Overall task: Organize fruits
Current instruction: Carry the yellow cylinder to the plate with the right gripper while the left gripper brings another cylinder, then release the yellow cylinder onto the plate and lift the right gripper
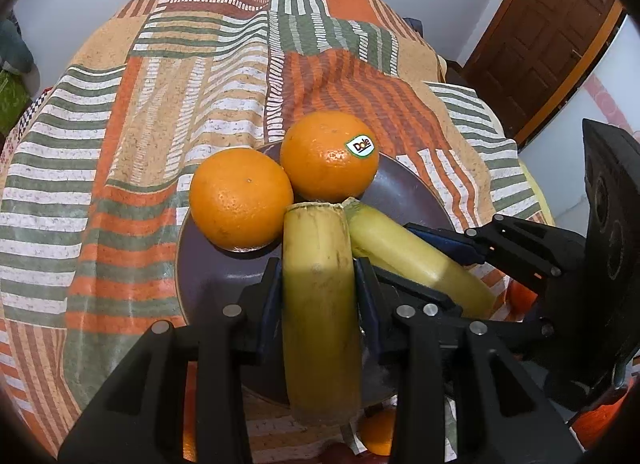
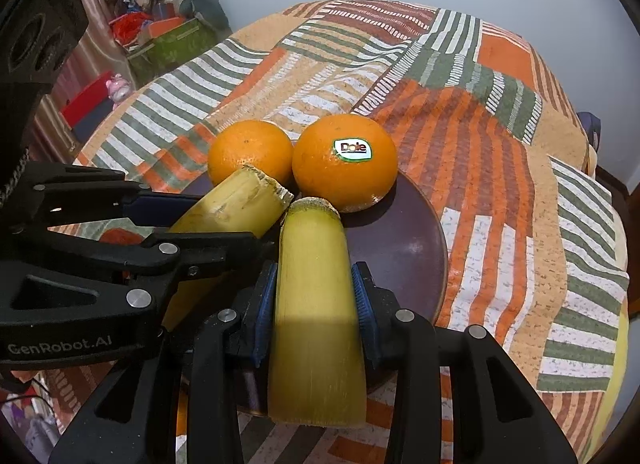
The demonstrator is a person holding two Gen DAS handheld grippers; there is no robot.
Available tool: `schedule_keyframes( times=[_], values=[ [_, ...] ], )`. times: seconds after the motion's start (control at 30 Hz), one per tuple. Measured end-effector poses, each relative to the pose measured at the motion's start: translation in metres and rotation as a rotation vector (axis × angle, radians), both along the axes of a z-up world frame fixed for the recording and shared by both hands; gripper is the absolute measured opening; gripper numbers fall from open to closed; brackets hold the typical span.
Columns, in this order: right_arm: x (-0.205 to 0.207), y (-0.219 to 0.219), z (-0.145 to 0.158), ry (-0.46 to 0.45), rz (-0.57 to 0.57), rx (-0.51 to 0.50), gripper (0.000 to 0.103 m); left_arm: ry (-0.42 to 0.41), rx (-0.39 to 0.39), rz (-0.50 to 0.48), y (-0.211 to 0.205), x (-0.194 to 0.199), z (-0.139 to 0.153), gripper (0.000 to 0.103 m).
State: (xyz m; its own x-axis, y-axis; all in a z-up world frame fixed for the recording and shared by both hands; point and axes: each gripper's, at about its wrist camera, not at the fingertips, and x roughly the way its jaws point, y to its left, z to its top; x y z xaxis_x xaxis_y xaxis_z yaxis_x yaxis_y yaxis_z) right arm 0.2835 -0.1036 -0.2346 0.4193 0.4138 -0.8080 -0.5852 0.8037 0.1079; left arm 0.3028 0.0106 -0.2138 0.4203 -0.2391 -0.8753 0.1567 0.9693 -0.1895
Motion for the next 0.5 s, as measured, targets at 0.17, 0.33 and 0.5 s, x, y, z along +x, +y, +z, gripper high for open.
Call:
schedule_keyframes(
  times=[0.17, 0.33, 0.5],
  values=[
    [0.000, -0.003, 0.003, -0.002, -0.005, 0.011, 0.035, -0.002, 0.007, 0.002, 0.000, -0.003, 0.002, 0.037],
    [-0.008, -0.008, 0.012, -0.025, -0.005, -0.003, 0.035, -0.026, 0.015, 0.010, 0.003, -0.013, 0.015, 0.037],
    [-0.021, -0.022, 0.027, -0.067, -0.027, 0.001, 0.041, -0.073, 0.012, 0.036, 0.012, -0.030, 0.036, 0.041]
  ],
)
